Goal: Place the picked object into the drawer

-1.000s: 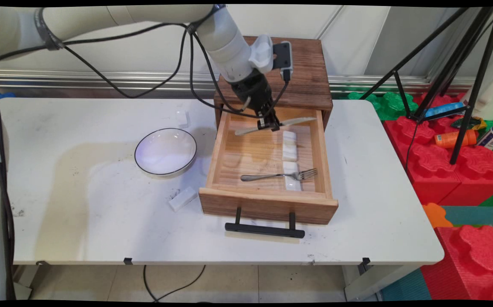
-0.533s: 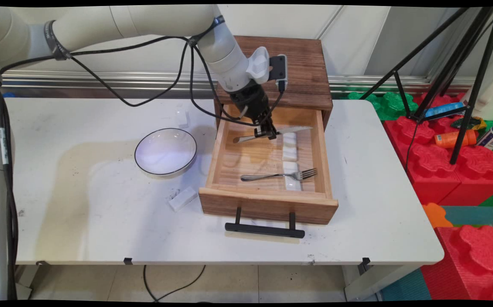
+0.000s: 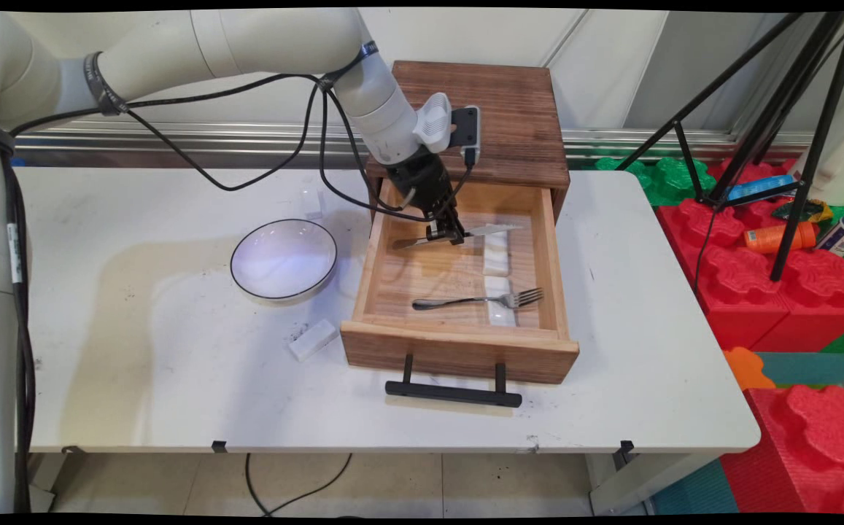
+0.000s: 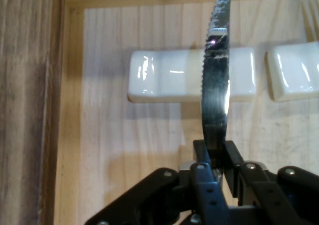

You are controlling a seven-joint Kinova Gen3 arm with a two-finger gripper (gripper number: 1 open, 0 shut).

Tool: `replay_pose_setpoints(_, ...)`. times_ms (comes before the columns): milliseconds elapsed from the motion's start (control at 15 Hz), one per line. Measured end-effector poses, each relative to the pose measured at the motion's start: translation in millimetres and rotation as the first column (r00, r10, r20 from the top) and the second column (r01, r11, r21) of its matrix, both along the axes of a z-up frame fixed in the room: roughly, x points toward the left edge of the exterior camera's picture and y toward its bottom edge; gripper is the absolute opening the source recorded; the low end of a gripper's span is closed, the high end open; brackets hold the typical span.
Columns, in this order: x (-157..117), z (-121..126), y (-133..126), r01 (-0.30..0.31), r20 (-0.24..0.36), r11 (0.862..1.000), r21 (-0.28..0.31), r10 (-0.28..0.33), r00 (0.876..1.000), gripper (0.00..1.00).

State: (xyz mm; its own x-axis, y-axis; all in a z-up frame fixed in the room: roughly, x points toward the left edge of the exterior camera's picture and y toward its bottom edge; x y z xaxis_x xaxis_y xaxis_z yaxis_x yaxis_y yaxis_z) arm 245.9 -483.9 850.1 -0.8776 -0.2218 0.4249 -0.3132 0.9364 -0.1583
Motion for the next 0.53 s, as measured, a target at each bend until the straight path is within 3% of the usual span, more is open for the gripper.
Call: replay_pose_setpoints(533, -1, -18, -10, -0.021, -0.016, 1.000, 0.017, 0.021, 1.000, 0.00)
